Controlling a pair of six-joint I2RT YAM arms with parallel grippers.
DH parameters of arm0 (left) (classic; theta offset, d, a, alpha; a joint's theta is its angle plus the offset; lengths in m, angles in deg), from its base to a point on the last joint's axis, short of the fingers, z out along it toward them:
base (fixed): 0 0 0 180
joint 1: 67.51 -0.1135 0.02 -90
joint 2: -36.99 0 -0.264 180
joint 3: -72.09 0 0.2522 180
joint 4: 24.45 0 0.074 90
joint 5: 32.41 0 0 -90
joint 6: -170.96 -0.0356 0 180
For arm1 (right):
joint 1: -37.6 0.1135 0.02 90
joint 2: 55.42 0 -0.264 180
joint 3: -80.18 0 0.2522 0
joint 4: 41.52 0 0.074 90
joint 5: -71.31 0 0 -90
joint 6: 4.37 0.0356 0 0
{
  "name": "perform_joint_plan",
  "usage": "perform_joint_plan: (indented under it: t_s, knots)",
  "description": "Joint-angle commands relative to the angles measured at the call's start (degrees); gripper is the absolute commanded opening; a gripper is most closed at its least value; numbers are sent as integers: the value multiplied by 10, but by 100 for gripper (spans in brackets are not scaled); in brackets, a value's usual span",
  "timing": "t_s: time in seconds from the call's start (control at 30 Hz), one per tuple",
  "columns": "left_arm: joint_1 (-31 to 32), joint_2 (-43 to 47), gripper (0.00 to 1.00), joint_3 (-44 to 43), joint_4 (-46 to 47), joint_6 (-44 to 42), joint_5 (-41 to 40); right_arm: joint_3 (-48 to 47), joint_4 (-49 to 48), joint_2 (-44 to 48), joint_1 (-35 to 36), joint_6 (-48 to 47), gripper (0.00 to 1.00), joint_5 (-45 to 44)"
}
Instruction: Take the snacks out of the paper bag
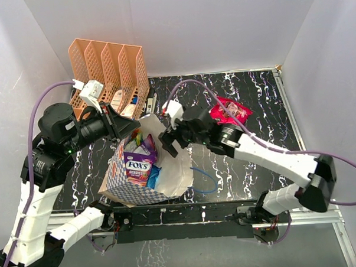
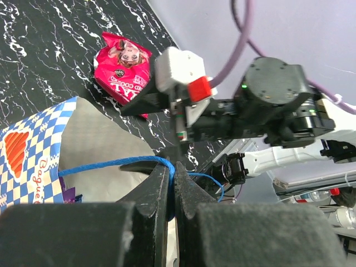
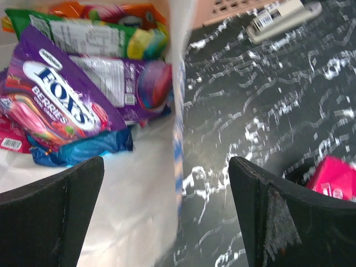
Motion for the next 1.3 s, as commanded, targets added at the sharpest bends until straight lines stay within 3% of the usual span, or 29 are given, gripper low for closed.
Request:
perform_joint_plan:
  t_s: [0.0,0.1,0.17,0.3,0.5,0.77,0.97,1.13,1.27]
  knots:
    - [1,12,0,-23,32,15,21,-79,-113,-65,2,-65,96,55]
    - [1,19,0,-18,50,19,29,-112,-108,-115,-5,-52,86,39]
    - [1,21,0,-14,64,22,34,-121,-115,-128,-18,-44,74,58]
    - [1,5,0,-20,85,36,39,-112,-122,-116,-43,-15,33,44]
    - [1,-49,0,-41,120,43,33,-16,-171,-28,-106,43,8,-17]
    - [1,-136,0,-107,161,6,44,66,-150,86,-129,78,7,-12]
    - [1,-139,0,-78,191,10,80,126,-115,161,-128,125,8,37]
    - [1,-106,0,-31,192,6,116,103,-35,177,-129,134,16,54]
    - [1,-83,0,1,188,19,138,86,13,192,-129,132,29,88]
